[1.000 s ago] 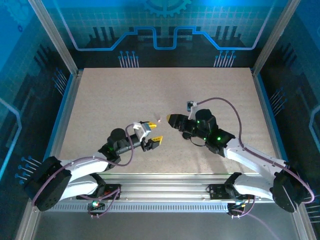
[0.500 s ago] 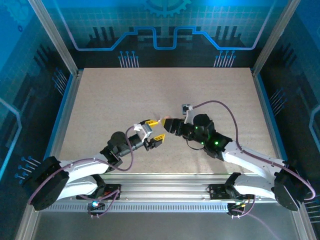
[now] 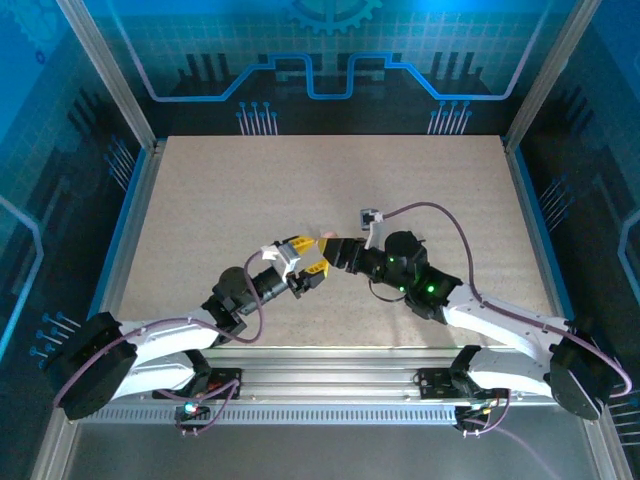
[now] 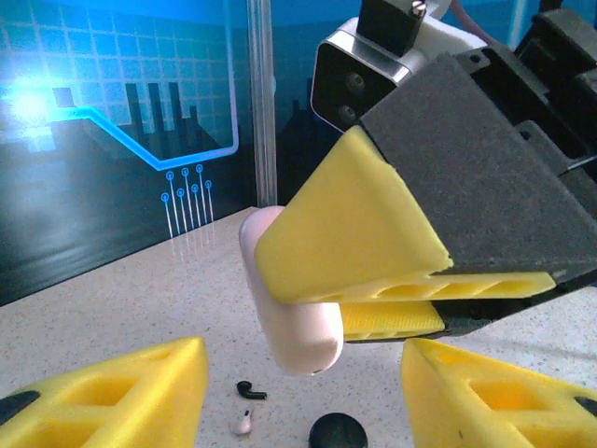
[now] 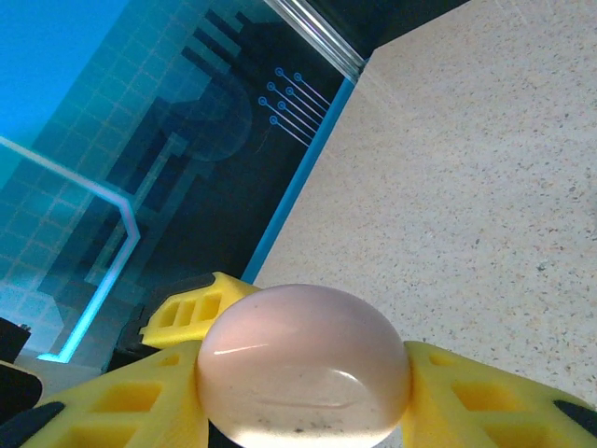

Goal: Insert the wireless bluetooth earbuds into the charging case

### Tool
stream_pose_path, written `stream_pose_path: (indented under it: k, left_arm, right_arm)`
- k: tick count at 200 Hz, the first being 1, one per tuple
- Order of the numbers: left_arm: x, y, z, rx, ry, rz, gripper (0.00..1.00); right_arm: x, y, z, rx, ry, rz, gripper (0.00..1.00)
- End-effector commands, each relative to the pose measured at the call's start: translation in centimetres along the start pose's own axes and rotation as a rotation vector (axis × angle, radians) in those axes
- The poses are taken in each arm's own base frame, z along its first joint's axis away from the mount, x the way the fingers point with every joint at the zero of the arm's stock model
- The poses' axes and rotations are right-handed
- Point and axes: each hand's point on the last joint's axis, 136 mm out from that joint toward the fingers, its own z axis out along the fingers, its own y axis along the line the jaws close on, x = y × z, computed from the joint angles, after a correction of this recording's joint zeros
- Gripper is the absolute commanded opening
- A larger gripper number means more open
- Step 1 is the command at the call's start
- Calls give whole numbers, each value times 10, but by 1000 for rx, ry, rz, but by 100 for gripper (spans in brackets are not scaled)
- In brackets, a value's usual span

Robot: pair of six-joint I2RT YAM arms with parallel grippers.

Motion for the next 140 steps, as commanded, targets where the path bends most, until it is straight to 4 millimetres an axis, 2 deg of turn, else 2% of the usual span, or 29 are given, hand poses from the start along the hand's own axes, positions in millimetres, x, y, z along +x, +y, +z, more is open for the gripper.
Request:
stream_pose_path:
  k: [1, 82, 140]
  left_arm:
    - [-24, 0, -1, -16, -92, -13, 52]
    - [-18, 4, -2, -51, -94, 17, 50]
    - [-13, 4, -5, -53, -78, 57, 48]
  right_arm:
    - [-4, 14, 3, -43, -21, 10, 48]
    - [-1, 33, 11, -105, -6, 25, 48]
    - [-4, 36, 9, -114, -12, 36, 49]
